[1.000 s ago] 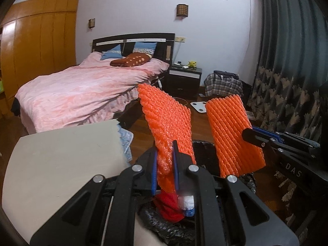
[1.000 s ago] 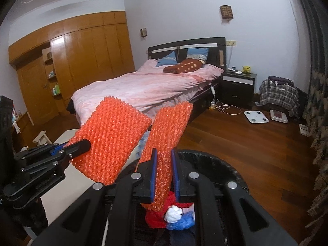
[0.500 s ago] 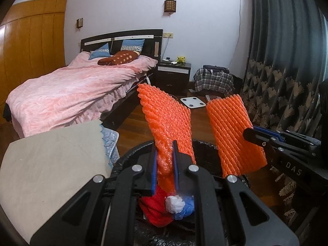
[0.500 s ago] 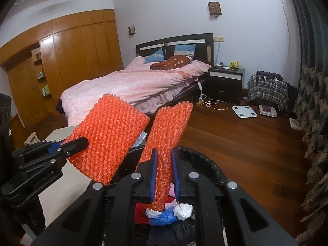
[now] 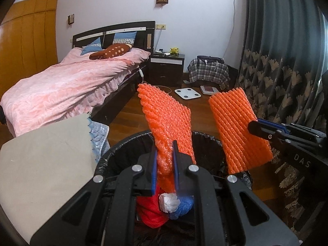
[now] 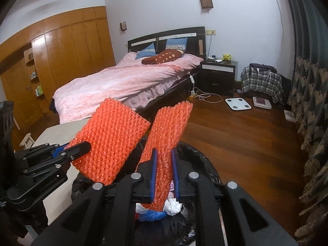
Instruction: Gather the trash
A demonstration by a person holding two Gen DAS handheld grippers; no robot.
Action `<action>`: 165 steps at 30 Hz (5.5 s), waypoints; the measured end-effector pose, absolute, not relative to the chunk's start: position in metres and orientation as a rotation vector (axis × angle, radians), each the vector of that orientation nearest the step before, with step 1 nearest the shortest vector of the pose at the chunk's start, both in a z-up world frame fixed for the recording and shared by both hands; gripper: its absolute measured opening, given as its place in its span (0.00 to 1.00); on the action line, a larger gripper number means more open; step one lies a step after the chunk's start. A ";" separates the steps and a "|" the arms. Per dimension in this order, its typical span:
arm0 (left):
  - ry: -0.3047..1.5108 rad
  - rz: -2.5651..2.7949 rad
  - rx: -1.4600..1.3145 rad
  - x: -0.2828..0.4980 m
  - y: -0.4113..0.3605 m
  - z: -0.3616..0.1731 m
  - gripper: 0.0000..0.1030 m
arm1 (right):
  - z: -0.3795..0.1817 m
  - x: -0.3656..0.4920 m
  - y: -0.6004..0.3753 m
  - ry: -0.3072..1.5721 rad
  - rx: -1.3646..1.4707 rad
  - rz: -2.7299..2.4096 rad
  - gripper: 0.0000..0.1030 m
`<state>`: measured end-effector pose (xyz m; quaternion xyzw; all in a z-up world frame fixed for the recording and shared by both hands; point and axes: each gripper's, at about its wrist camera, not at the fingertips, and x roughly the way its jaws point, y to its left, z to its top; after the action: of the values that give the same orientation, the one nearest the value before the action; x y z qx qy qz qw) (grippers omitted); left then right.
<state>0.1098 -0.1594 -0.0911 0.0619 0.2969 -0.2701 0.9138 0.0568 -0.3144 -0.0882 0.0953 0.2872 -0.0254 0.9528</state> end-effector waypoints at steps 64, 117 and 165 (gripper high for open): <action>0.539 -0.345 0.070 0.069 -0.054 -0.027 0.94 | -0.043 0.037 -0.248 0.573 0.149 0.068 0.94; 0.538 -0.342 0.070 0.070 -0.052 -0.026 0.94 | -0.043 0.038 -0.244 0.571 0.147 0.066 0.94; 0.539 -0.341 0.070 0.071 -0.052 -0.024 0.94 | -0.043 0.041 -0.243 0.576 0.146 0.067 0.94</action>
<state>0.0705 -0.0520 -0.0242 0.0345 0.2649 -0.1676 0.9490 0.0406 -0.2432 -0.0434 0.0721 0.2835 0.0331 0.9557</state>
